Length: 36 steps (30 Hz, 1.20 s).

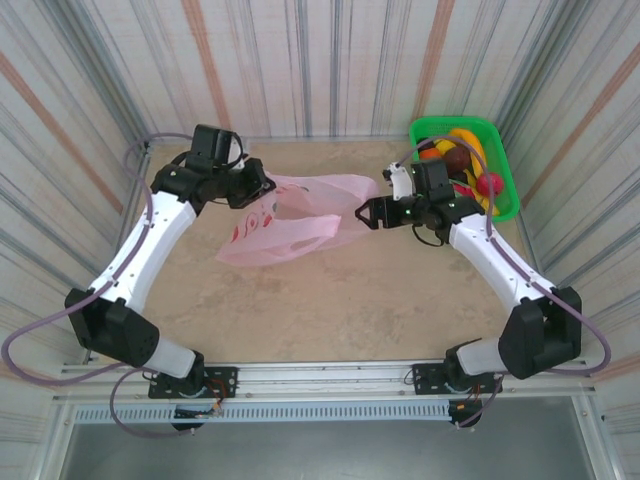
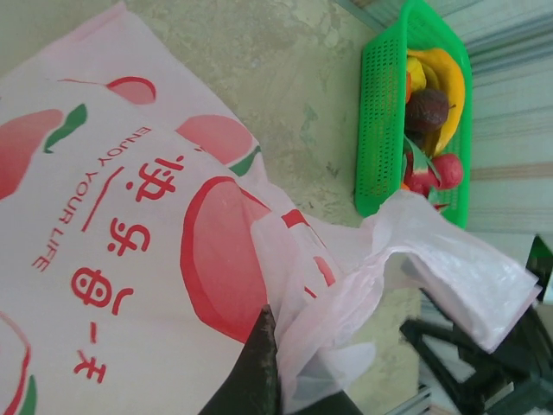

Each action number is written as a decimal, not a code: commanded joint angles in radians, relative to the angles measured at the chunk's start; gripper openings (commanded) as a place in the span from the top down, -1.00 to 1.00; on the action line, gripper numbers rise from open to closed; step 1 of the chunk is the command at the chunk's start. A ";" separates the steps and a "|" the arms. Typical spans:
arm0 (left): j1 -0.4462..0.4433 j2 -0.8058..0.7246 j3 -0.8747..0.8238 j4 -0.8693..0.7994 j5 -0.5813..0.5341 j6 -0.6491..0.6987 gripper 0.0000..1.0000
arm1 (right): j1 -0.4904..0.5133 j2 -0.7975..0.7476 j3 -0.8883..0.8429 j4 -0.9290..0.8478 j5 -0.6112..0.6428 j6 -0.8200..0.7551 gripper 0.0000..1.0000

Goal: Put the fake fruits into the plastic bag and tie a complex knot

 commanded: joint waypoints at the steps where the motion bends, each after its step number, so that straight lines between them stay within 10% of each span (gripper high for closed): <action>1: -0.014 -0.036 -0.020 0.067 -0.014 -0.160 1.00 | 0.005 -0.054 -0.009 -0.072 -0.054 -0.036 -0.98; 12: -0.023 -0.028 -0.044 0.146 -0.046 -0.252 1.00 | -0.046 -0.206 0.078 -0.330 -0.021 -0.014 -0.98; 21: -0.032 -0.042 -0.095 0.206 -0.041 -0.296 1.00 | -0.289 -0.321 0.120 -0.442 -0.084 0.015 -0.98; 36: -0.047 -0.103 -0.176 0.312 -0.050 -0.397 1.00 | -0.435 0.131 0.159 -0.192 0.137 0.050 -0.98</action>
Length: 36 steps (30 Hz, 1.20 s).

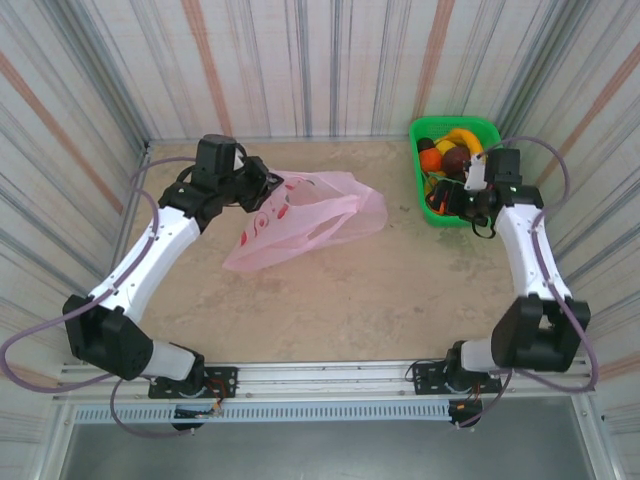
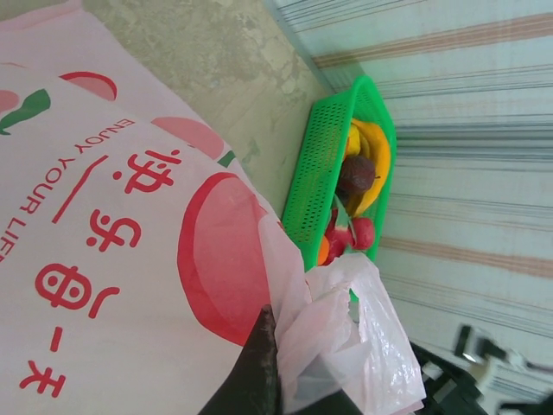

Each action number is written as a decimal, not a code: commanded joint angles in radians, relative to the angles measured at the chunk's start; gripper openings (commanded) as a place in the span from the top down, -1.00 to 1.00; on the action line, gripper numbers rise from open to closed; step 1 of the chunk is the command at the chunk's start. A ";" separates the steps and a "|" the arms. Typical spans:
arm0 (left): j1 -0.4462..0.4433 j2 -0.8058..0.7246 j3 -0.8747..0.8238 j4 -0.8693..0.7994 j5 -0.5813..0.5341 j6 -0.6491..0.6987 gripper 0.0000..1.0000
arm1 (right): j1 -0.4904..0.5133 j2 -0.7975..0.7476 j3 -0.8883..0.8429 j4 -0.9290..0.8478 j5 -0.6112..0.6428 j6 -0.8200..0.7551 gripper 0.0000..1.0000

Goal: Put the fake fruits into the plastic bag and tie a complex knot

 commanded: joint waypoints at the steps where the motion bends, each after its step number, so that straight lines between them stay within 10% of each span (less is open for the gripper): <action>1: -0.007 -0.034 -0.007 0.022 -0.012 -0.015 1.00 | 0.018 0.112 0.066 0.054 0.048 0.005 -0.98; 18: -0.007 -0.035 0.005 0.006 -0.012 0.014 1.00 | 0.168 0.432 0.217 -0.086 0.094 -0.091 -0.98; 36: 0.022 -0.079 -0.009 -0.025 -0.036 0.029 1.00 | 0.375 0.047 -0.203 -0.100 -0.049 0.020 -1.00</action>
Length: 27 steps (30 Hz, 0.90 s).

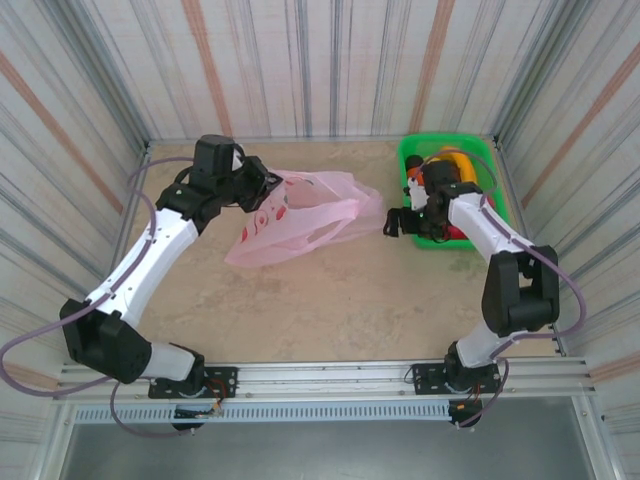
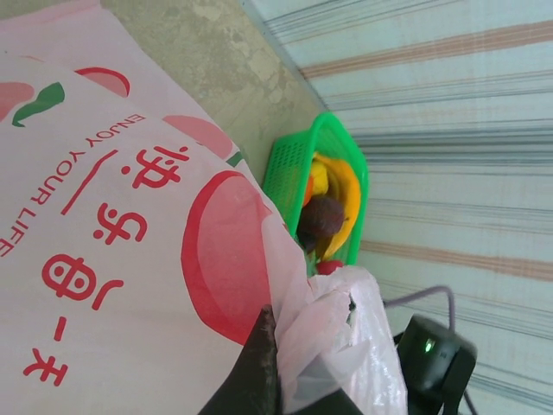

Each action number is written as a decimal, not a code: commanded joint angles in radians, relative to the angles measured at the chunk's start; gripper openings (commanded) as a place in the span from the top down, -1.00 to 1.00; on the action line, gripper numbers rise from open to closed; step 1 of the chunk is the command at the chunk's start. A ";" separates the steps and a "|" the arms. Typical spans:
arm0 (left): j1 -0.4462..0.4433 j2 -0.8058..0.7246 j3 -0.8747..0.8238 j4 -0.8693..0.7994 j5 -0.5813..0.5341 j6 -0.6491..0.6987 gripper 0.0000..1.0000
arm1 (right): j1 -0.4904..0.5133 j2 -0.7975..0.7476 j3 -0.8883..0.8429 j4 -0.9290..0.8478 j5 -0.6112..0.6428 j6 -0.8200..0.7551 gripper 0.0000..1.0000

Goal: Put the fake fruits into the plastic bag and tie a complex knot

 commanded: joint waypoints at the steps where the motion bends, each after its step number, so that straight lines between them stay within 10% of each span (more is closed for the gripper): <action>1: 0.013 -0.047 -0.006 -0.023 -0.026 0.027 1.00 | 0.070 -0.092 -0.102 -0.085 -0.088 0.107 -1.00; 11: 0.020 -0.053 -0.007 -0.023 -0.033 0.023 1.00 | 0.204 -0.308 -0.272 -0.069 -0.093 0.273 -1.00; 27: 0.047 -0.093 -0.059 -0.004 -0.049 -0.009 1.00 | 0.112 -0.375 -0.012 -0.177 0.111 0.257 -0.98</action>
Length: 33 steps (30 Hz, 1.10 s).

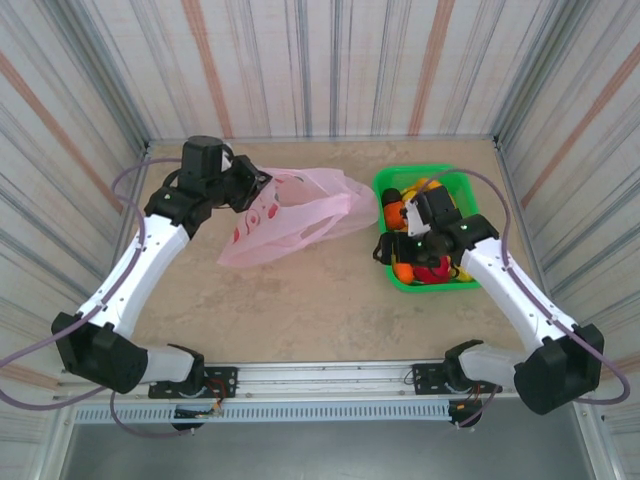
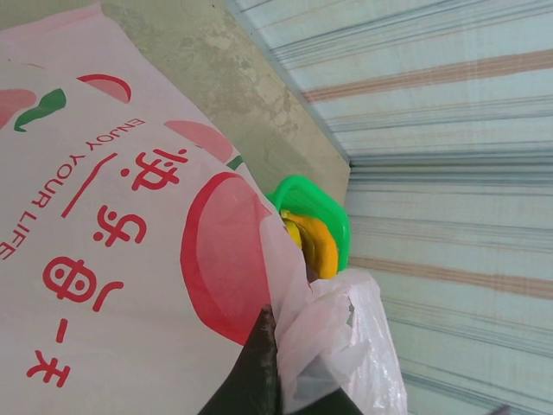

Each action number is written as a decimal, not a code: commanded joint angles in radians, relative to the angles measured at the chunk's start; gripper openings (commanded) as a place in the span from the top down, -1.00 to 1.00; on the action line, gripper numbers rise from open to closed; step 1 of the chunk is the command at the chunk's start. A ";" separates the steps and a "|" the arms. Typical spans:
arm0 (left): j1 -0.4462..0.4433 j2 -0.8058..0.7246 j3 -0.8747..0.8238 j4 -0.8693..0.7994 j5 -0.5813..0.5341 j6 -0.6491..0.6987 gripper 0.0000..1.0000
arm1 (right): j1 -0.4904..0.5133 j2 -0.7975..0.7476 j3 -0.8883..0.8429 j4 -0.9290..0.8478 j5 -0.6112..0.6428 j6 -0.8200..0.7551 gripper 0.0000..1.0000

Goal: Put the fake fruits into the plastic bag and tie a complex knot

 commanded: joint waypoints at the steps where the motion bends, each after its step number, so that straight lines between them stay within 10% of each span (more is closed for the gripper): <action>1: 0.017 -0.056 -0.044 0.024 -0.021 -0.025 1.00 | -0.058 -0.019 0.045 -0.033 0.060 0.024 -0.98; 9: 0.019 -0.122 -0.119 0.075 -0.037 -0.118 1.00 | -0.208 0.020 0.021 0.125 0.126 0.168 -0.98; 33: 0.020 -0.196 -0.257 0.195 0.002 -0.301 1.00 | -0.224 0.370 0.041 0.410 0.404 0.430 -0.98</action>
